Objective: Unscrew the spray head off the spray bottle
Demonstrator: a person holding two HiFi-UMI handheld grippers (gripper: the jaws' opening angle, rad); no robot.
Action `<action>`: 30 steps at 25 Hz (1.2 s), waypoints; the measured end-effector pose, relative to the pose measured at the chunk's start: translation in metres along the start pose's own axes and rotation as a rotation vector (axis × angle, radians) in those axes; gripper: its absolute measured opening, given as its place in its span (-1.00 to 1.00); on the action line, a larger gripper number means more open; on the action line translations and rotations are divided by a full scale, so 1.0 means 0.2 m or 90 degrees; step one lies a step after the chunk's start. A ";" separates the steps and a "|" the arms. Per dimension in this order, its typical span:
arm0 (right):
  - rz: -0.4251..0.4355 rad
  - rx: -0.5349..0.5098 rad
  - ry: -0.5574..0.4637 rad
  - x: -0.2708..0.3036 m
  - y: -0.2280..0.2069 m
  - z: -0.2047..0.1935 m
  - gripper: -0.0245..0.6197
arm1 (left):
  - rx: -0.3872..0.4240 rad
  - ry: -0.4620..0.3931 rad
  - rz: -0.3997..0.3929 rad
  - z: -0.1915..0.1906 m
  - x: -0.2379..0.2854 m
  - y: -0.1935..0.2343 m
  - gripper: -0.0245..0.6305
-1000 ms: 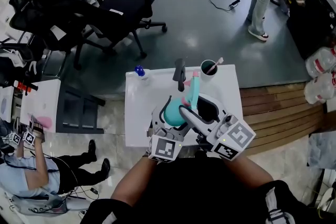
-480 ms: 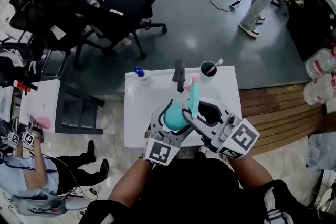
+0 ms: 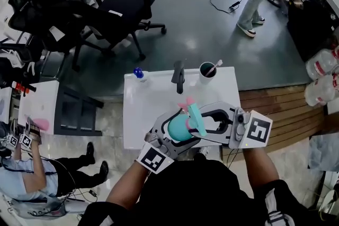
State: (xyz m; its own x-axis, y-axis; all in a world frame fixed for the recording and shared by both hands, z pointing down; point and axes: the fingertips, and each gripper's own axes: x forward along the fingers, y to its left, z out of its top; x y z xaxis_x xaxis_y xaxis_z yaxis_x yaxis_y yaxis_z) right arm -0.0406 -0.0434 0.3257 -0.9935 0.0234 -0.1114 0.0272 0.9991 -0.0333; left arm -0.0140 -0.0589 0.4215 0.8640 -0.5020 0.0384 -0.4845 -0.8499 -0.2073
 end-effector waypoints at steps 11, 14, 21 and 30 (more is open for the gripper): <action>-0.081 0.077 -0.076 0.00 -0.15 0.02 -0.36 | -0.053 0.038 0.088 -0.09 0.01 0.10 0.47; -0.185 0.127 -0.087 -0.01 -0.23 -0.05 -0.32 | -0.060 0.081 0.143 -0.18 -0.01 0.18 0.47; -0.284 0.201 -0.103 -0.02 -0.29 -0.12 -0.32 | -0.035 0.112 0.160 -0.26 -0.01 0.22 0.47; -0.306 0.203 -0.119 -0.04 -0.32 -0.08 -0.48 | -0.018 0.109 0.155 -0.24 -0.01 0.21 0.47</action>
State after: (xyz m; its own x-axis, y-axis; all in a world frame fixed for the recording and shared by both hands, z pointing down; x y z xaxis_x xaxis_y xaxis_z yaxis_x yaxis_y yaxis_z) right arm -0.0356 -0.1076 0.3452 -0.8672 -0.4641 -0.1807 -0.3600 0.8349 -0.4164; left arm -0.0421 -0.1011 0.4598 0.6876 -0.7093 0.1551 -0.6806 -0.7041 -0.2028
